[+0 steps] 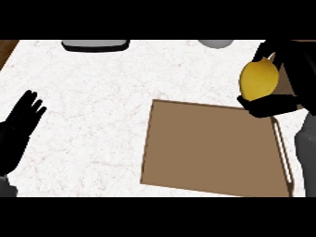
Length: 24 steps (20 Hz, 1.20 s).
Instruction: Pick the lemon from the tray and place it in the cardboard box
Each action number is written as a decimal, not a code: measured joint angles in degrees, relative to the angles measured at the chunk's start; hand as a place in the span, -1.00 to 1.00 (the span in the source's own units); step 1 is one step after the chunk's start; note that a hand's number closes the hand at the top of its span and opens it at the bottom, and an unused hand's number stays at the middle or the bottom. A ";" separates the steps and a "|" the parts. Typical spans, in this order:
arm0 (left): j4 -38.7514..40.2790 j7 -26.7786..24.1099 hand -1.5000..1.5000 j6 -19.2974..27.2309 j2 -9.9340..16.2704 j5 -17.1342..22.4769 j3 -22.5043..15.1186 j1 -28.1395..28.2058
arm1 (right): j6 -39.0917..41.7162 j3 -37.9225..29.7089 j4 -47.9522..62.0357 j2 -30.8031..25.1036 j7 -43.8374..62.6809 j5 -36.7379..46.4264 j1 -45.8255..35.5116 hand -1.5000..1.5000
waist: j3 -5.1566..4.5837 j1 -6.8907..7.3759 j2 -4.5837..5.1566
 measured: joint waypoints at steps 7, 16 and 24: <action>-0.04 0.12 0.00 -0.40 -0.04 0.07 0.08 -0.46 | -1.13 -7.65 5.31 -4.39 1.11 -0.76 -5.36 1.00 | 0.02 0.54 0.19; 0.25 0.33 0.00 -0.14 -0.57 -0.75 -0.46 -1.14 | -6.95 -12.51 22.16 -12.77 -9.03 -1.21 -9.80 1.00 | 0.02 0.91 0.34; -0.33 0.51 0.00 -0.75 -0.65 -0.29 -0.26 -0.74 | -18.54 -13.54 40.10 -14.14 -19.80 -0.53 -11.40 1.00 | 0.05 1.18 0.42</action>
